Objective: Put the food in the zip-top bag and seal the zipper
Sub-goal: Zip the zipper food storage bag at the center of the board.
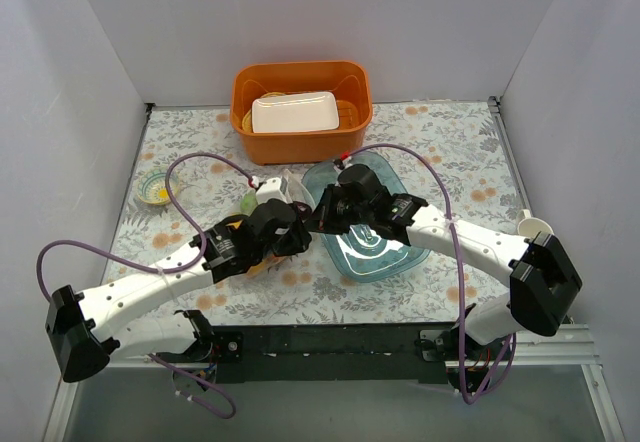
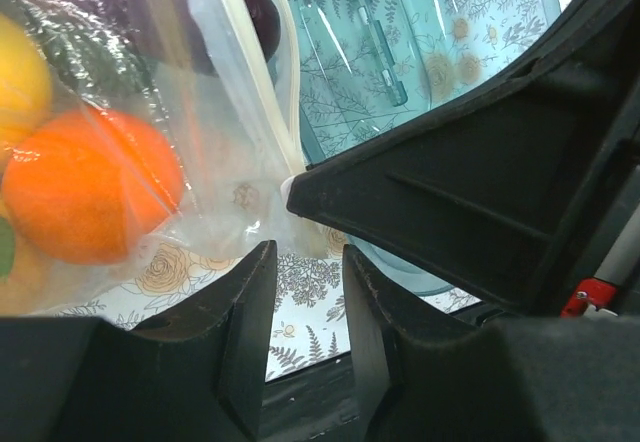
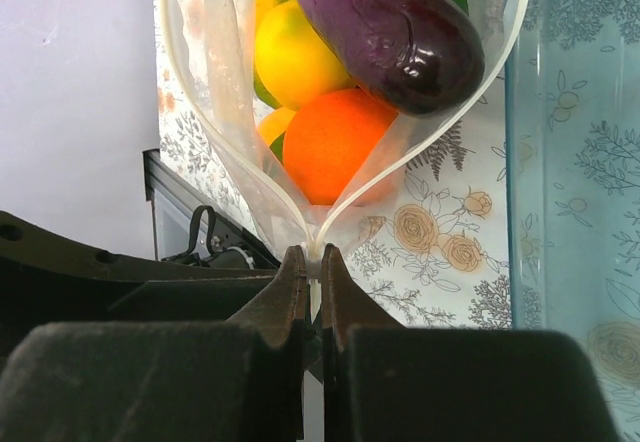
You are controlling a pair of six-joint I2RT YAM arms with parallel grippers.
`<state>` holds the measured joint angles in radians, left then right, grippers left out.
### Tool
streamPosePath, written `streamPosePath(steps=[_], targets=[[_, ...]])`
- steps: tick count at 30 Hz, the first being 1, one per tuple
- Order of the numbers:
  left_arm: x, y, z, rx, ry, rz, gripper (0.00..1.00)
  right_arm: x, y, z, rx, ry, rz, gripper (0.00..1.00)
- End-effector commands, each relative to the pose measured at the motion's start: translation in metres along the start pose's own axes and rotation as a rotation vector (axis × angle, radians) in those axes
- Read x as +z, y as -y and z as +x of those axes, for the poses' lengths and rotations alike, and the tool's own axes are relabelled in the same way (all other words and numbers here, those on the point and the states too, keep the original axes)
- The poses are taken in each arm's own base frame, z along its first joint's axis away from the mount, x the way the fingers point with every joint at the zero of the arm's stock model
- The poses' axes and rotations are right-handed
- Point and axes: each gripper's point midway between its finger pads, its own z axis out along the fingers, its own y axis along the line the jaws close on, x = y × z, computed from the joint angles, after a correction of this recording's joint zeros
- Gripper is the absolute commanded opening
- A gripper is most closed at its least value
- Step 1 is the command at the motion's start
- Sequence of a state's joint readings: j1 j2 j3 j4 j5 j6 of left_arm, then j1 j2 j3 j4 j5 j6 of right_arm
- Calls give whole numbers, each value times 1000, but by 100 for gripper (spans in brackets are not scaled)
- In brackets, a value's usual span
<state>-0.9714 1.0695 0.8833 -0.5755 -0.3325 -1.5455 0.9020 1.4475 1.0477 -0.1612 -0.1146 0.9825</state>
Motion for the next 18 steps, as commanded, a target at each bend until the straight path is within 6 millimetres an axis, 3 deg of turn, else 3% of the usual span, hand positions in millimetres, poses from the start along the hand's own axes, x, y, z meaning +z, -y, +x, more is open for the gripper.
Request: streamPosePath(steps=[1,18], targets=[[-9,12,-14,48,30,19,34,-5,-28,-14,-32,33,-60,1],[-1,3,-25,132,63,-137,28,-4,-31,-14,-70,23,-35,1]])
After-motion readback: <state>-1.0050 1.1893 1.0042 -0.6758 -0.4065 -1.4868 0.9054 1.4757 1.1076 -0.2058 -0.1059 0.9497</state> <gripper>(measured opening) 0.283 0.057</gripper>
